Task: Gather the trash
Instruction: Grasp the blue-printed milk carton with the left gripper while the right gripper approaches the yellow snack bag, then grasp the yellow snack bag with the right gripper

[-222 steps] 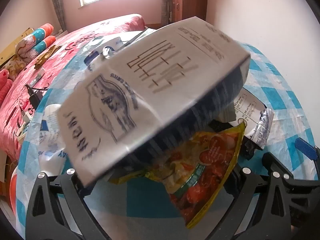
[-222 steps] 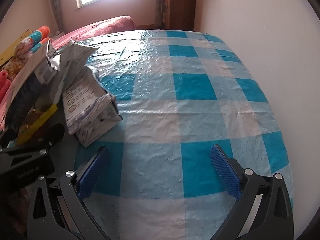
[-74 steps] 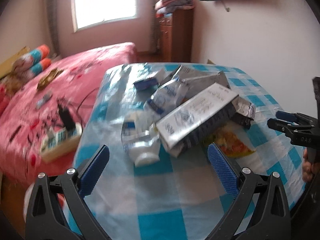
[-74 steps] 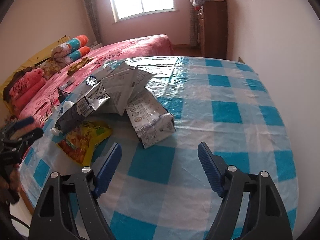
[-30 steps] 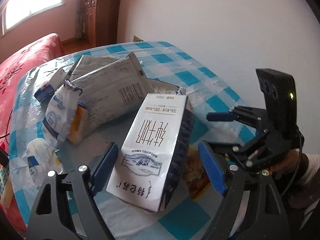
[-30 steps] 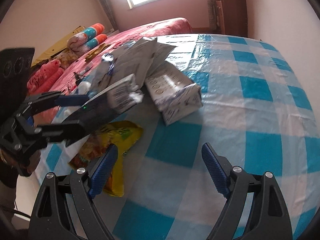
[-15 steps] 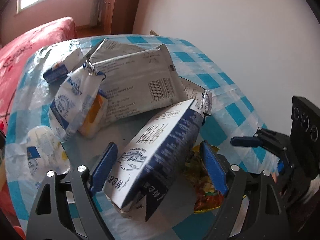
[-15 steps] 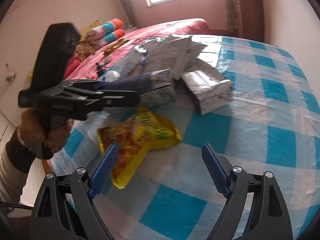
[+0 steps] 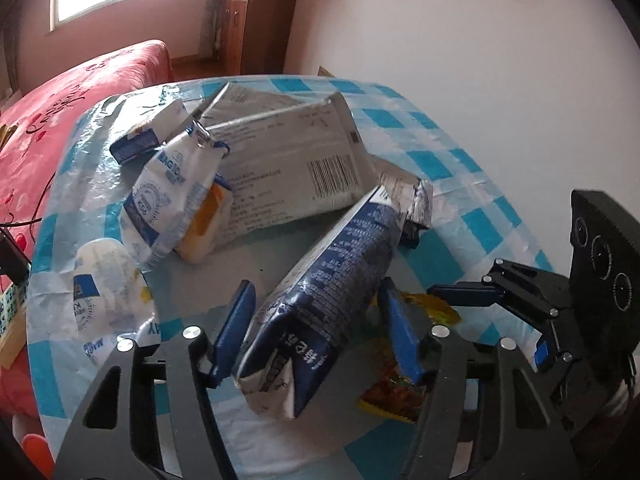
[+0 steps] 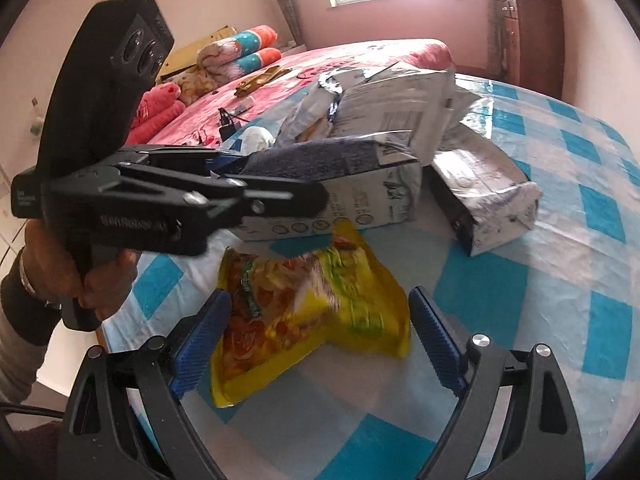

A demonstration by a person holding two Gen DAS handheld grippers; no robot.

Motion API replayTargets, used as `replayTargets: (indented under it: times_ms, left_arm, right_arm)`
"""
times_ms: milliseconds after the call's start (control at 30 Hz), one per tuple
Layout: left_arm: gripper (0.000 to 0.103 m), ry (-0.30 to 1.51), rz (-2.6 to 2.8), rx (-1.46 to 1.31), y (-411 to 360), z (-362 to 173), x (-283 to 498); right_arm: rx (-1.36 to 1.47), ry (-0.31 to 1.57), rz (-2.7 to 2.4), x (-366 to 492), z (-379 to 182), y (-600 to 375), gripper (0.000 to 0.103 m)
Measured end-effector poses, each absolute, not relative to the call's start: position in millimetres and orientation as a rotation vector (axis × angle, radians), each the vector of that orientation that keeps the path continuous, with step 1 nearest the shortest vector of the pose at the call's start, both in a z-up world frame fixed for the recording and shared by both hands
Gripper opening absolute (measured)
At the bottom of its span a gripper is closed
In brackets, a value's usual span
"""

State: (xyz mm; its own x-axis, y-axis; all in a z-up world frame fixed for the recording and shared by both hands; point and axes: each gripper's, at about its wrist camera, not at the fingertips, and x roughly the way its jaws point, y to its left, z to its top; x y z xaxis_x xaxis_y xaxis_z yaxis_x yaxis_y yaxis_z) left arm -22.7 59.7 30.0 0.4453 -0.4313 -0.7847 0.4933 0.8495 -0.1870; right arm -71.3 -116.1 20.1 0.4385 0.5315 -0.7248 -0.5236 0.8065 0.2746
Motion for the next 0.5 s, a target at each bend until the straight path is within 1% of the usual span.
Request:
replayTargets:
  times_ms: [100, 200, 267, 333, 400, 467, 500]
  left_arm:
    - [0.061, 0.958, -0.557, 0.128, 54.0, 24.6, -24.5]
    - [0.055, 0.96, -0.537, 0.151, 52.2, 19.7, -24.0]
    - [0.048, 0.957, -0.54, 0.119, 55.3, 21.4, -23.5]
    - [0.039, 0.939, -0.529, 0.108, 56.3, 24.7, -25.8]
    - [0.035, 0.926, -0.507, 0.099, 58.4, 27.6, -28.4]
    - [0.034, 0.918, -0.488, 0.076, 63.0, 29.8, -31.0]
    - [0.033, 0.91, -0.474, 0.055, 67.5, 31.1, -33.0]
  right_arm:
    - [-0.024, 0.913, 0.665, -70.5, 17.1, -109.3, 0.089]
    - [-0.033, 0.911, 0.662, -70.3, 17.1, -107.2, 0.089]
    - [-0.046, 0.915, 0.657, -70.3, 16.4, -105.1, 0.089]
    - [-0.061, 0.911, 0.651, -71.6, 16.2, -103.4, 0.089]
    - [-0.07, 0.9, 0.644, -71.6, 16.9, -100.6, 0.089]
    - [-0.071, 0.896, 0.636, -71.5, 17.3, -99.1, 0.086]
    - [-0.07, 0.901, 0.64, -71.0, 16.6, -98.2, 0.081]
